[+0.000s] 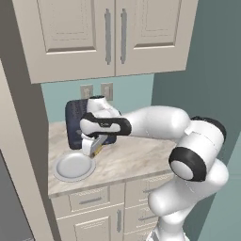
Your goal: Take the baked cake out of the oven and place it on the plate for cooling. Then close the oven door.
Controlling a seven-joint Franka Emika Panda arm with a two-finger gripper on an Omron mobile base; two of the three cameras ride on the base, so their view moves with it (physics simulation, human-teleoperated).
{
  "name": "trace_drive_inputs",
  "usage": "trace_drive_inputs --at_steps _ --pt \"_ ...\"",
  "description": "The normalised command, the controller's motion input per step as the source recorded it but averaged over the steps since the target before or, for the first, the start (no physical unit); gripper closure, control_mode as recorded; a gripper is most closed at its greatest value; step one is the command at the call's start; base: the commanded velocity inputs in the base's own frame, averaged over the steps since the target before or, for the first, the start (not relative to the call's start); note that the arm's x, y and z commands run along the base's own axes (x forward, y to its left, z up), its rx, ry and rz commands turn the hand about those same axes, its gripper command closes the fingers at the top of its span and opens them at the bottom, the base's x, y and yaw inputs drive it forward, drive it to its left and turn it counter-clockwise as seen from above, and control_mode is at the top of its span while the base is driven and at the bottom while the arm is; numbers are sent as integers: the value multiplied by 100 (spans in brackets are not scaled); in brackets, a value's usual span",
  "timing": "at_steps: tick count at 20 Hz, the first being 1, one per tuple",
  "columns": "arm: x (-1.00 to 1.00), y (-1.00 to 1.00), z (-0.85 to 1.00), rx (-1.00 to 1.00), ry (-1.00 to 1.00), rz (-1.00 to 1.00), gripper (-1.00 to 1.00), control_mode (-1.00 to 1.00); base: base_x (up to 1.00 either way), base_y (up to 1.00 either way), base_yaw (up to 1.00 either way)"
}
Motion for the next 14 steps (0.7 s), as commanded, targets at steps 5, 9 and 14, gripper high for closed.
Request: trace_drive_inputs --at_steps 5,9,14 --pt "30 39 -31 8 0 3 100 -100 0 0 0" --pt "14 25 -3 1 9 0 100 -100 0 0 0" --pt "2 33 -30 0 13 0 100 -100 0 0 0"
